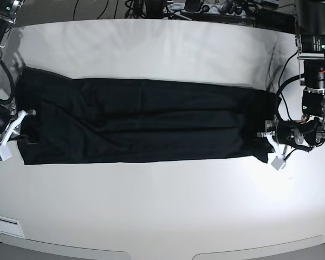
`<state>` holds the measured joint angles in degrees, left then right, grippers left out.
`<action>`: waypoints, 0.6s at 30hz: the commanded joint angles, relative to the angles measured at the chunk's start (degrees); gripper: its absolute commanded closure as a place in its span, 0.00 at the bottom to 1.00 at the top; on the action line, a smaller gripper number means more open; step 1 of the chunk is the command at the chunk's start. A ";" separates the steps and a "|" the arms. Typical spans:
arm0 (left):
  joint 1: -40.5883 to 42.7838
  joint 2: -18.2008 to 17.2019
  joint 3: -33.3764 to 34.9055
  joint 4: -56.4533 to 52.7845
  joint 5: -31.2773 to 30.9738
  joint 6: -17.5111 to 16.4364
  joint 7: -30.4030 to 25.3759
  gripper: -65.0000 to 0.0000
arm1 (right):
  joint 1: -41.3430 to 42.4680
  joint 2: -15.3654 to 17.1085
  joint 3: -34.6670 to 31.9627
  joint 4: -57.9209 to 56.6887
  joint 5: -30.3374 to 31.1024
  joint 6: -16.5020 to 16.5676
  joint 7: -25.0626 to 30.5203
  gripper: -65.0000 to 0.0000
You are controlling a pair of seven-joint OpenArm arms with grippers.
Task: Fold the T-shirt properly
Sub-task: 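Lift the hem end with the left gripper and fold it toward the middle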
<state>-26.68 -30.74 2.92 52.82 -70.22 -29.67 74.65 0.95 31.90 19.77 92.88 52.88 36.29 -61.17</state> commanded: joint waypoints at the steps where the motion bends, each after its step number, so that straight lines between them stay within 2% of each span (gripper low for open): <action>1: -1.44 -0.98 -0.37 0.70 -1.51 -0.72 0.26 1.00 | 1.25 0.76 -1.22 0.66 -2.21 0.09 3.08 1.00; 5: -1.44 -1.01 -0.37 0.70 -3.58 -1.73 1.64 1.00 | 1.25 -0.37 -8.70 0.66 -17.75 -2.91 10.62 1.00; 9: -1.46 -1.01 -0.37 0.70 -3.91 -1.70 2.14 1.00 | 1.25 -0.48 -13.77 0.09 -29.09 -8.37 13.81 1.00; 12: -1.46 -1.03 -0.37 0.70 -7.10 -2.73 2.95 1.00 | 0.83 -0.50 -15.54 -2.69 -30.25 -10.38 13.92 1.00; 15: -1.60 -1.03 -0.37 0.70 -14.78 -4.83 5.35 1.00 | -0.22 -1.18 -16.09 -6.36 -30.69 -10.58 13.92 1.00; 18: -2.03 -0.61 -0.37 1.27 -14.78 -5.62 5.35 1.00 | -0.72 -1.90 -16.09 -8.87 -30.62 -11.56 13.81 1.00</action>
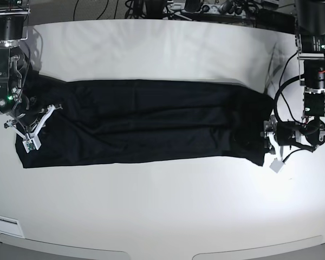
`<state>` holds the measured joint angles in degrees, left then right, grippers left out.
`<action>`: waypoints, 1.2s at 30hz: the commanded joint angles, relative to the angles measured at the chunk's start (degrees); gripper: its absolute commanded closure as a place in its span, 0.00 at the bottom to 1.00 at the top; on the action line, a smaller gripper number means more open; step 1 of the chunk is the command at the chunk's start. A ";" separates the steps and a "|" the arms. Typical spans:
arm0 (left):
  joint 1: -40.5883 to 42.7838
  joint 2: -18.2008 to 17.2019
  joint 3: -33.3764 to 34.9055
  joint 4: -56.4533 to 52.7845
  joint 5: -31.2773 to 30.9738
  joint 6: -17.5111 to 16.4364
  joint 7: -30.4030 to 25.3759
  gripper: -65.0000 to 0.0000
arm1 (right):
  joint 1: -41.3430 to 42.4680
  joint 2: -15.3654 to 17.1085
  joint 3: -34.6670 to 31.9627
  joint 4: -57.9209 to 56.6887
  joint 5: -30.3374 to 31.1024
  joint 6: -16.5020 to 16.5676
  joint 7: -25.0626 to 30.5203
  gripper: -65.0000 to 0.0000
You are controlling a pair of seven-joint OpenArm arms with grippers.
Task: Fold the T-shirt properly
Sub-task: 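Lift the hem end with the left gripper and fold it toward the middle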
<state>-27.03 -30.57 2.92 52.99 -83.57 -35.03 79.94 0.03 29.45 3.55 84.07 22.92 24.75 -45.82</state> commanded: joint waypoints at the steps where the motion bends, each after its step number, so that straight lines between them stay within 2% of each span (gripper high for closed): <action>1: -1.77 -0.52 -0.37 1.55 -1.43 -0.15 0.06 1.00 | -0.11 0.52 0.13 -0.20 -0.66 -0.55 -1.46 1.00; 8: -1.70 1.27 -0.37 9.22 -1.43 0.70 0.06 1.00 | -0.22 -0.26 0.13 -0.17 3.28 -0.59 -1.73 1.00; 11: -1.73 3.10 -0.37 14.43 -1.43 0.70 0.06 1.00 | -0.22 -0.24 0.13 -0.17 4.17 -0.61 -1.75 1.00; 14: -1.73 6.36 -0.35 19.17 -1.43 0.66 0.06 1.00 | -0.20 -0.24 0.13 -0.17 4.07 -0.52 -1.75 1.00; 18: -1.22 12.13 -0.31 20.13 -1.43 0.42 0.06 1.00 | -0.22 -0.22 0.13 -0.17 4.07 -0.48 -1.75 1.00; 22: 0.68 17.84 -0.31 20.06 -1.43 -2.56 0.06 1.00 | -0.20 -0.22 0.13 -0.17 4.04 0.28 -1.79 1.00; 25: 1.68 20.57 -0.31 20.06 -1.43 -4.97 0.06 1.00 | -0.20 -0.22 0.13 -0.17 4.07 1.27 -1.79 1.00; 29: 2.86 23.28 -0.33 19.98 -1.11 -4.97 0.06 1.00 | -0.22 -0.22 0.13 -0.17 4.04 1.90 -1.97 1.00; 31: 3.43 24.33 -0.33 19.98 1.29 -4.97 0.06 1.00 | -0.20 -0.22 0.13 -0.17 4.04 2.23 -2.01 1.00; 33: 4.35 24.94 -0.33 19.98 4.61 -4.97 -2.45 1.00 | -0.20 -0.22 0.13 -0.17 4.07 2.56 -2.56 1.00; 36: 5.73 25.00 -0.33 19.96 9.40 -4.97 -10.05 1.00 | -0.22 -0.22 0.13 -0.17 4.09 3.13 -3.26 1.00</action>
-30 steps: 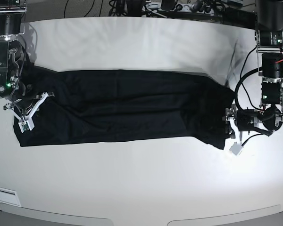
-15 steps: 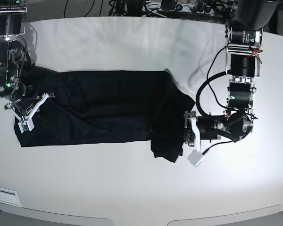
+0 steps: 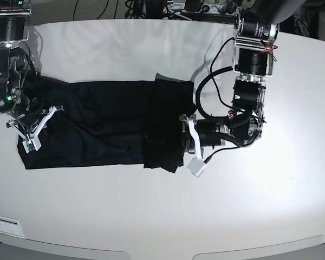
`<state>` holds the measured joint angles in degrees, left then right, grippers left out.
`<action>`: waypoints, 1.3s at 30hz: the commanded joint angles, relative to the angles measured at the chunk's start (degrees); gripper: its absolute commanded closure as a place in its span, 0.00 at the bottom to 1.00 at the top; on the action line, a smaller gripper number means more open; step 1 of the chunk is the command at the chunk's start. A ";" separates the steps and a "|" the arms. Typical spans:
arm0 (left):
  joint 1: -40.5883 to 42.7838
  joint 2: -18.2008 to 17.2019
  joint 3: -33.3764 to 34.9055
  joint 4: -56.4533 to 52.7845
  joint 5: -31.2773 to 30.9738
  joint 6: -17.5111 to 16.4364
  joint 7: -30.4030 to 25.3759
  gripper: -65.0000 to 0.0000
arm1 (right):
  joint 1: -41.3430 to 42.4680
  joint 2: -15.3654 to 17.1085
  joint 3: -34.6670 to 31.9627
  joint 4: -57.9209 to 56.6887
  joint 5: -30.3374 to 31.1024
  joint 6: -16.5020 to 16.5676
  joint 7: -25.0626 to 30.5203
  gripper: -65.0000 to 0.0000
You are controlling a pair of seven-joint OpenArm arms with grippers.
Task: Fold the T-shirt properly
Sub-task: 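Lift the hem end with the left gripper and fold it toward the middle, then lower the folded hem onto the strip and open the left gripper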
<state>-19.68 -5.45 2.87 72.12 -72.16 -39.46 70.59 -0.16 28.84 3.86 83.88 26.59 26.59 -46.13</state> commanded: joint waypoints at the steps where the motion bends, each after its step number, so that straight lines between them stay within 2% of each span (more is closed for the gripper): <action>1: -1.18 -0.09 -0.28 0.83 -0.39 -0.54 -2.95 1.00 | 0.00 0.39 -0.17 0.02 0.42 1.70 -3.17 1.00; 2: -0.90 -0.09 -0.28 0.83 0.96 -0.54 -4.66 1.00 | 0.00 0.42 -0.17 0.02 0.42 1.97 -3.37 1.00; 3: -0.76 -0.09 -0.28 0.83 1.79 -0.54 -5.92 0.90 | 0.00 0.39 -0.17 0.02 0.44 1.97 -3.61 1.00; 5: -0.94 -0.07 -0.28 0.85 1.99 -0.54 -7.39 0.59 | -0.02 0.42 -0.17 0.02 0.44 1.95 -4.07 1.00; 6: -1.09 0.09 -0.28 0.85 1.55 -0.54 -7.98 0.48 | -0.02 0.39 -0.17 0.02 0.46 1.95 -4.04 1.00; 7: -1.16 0.48 -0.28 0.85 0.74 -0.54 -8.26 0.44 | -0.02 0.39 -0.17 0.02 0.44 1.95 -4.04 1.00; 8: -1.27 0.81 -0.28 0.85 0.07 0.39 -8.09 0.44 | 0.00 0.39 -0.17 0.02 0.63 1.95 -4.04 1.00; 11: -1.07 2.67 -0.28 0.85 -0.13 1.77 -6.43 0.44 | 0.00 0.42 -0.17 0.02 2.36 1.95 -4.04 1.00; 24: -1.53 8.72 -0.42 0.87 -1.36 0.92 -5.62 0.46 | 0.00 0.39 -0.17 0.02 3.43 1.95 -4.46 1.00; 26: -2.71 8.74 -1.49 0.92 -1.38 -0.54 -4.90 0.57 | 0.02 0.42 -0.17 0.02 3.45 1.95 -4.44 1.00; 30: -6.34 8.57 -7.28 0.92 -1.62 -0.54 -1.25 1.00 | 0.00 0.39 -0.17 0.02 3.45 1.95 -4.44 1.00; 32: -7.43 7.96 -9.49 0.92 -2.08 0.66 -1.09 1.00 | 0.00 0.39 -0.17 0.02 3.45 1.92 -4.44 1.00; 36: -7.48 7.26 -11.21 0.90 -2.21 0.66 -0.46 1.00 | 0.02 0.39 -0.17 0.02 3.45 1.95 -4.42 1.00; 39: -7.50 6.97 -11.21 0.90 -2.21 0.68 5.20 1.00 | 0.15 0.39 -0.17 0.02 3.45 1.95 -4.39 1.00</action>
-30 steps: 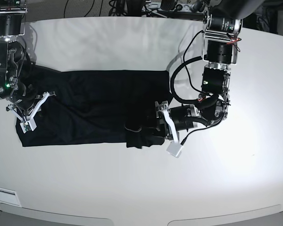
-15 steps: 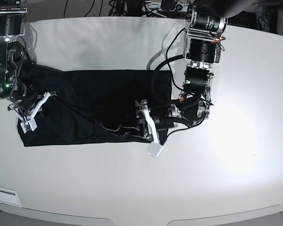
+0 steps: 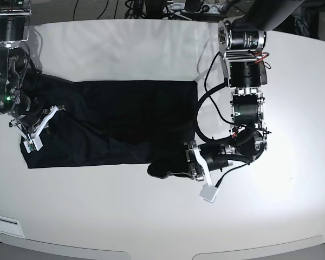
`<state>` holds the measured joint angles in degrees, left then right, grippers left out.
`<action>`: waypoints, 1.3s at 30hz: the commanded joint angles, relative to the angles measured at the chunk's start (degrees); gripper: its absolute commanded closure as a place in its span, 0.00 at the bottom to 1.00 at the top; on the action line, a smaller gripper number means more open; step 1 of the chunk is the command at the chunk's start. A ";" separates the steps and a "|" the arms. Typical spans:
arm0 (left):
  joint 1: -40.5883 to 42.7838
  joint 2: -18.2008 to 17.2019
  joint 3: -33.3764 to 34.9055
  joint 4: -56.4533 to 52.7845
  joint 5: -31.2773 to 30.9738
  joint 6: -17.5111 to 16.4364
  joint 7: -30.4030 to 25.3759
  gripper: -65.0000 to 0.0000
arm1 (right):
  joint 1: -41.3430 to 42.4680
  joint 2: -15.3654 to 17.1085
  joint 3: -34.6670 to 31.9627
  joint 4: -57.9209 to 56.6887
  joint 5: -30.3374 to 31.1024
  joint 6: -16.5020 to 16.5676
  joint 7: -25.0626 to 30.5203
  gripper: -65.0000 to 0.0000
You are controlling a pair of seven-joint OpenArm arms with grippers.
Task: Fold the T-shirt properly
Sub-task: 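Lower the folded hem onto the strip and open the left gripper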
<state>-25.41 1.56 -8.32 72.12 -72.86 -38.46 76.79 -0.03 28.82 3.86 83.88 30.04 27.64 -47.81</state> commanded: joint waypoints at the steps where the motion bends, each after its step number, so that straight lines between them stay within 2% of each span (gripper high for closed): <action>1: -1.77 -0.35 -0.02 0.90 -1.29 -0.28 1.73 1.00 | 0.02 0.42 -0.17 0.02 0.00 0.90 -2.58 1.00; 3: -1.60 -1.05 -0.02 0.90 1.44 1.88 3.21 1.00 | 0.00 0.42 -0.17 0.02 0.00 0.90 -2.32 1.00; 5: -1.20 -1.75 0.04 0.92 6.38 2.60 3.21 1.00 | 0.00 0.44 -0.17 0.02 0.00 0.90 -2.29 1.00; 8: -0.79 -1.86 0.04 0.92 15.28 4.63 -0.37 1.00 | -0.02 0.44 -0.17 0.02 -0.04 0.90 -2.34 1.00; 11: -0.79 -1.86 0.04 0.92 19.12 5.99 -2.25 1.00 | 0.02 0.42 -0.17 0.02 0.00 0.87 -2.03 1.00; 15: 0.26 -1.86 0.44 0.90 19.08 6.14 -2.12 1.00 | 0.02 0.42 -0.17 0.02 0.00 0.87 -1.64 1.00; 19: 2.64 -1.84 4.50 0.90 18.10 7.26 -1.31 1.00 | 0.04 0.42 -0.17 0.02 0.00 0.90 -1.62 1.00; 23: 3.15 -1.44 11.52 0.92 10.88 6.60 1.75 1.00 | 0.02 0.42 -0.17 0.02 0.00 0.87 -1.18 1.00; 26: 3.02 -0.72 16.94 0.92 5.46 4.92 1.66 1.00 | 0.00 0.42 -0.17 0.02 0.00 0.87 -1.20 1.00; 29: 2.51 1.55 19.96 0.92 2.34 2.93 0.79 1.00 | 0.07 0.42 -0.17 0.02 0.00 0.85 -1.05 1.00; 33: 0.74 4.90 20.26 0.92 2.75 -0.55 0.61 1.00 | 0.02 0.42 -0.17 0.02 0.00 0.85 -0.83 1.00; 39: -4.35 5.07 18.16 0.92 4.11 0.33 2.73 1.00 | 0.02 0.42 -0.17 0.02 -0.02 0.85 -0.85 1.00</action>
<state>-28.12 6.20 9.89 72.14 -67.64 -37.95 79.61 -0.03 28.80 3.86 83.88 30.04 27.68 -46.72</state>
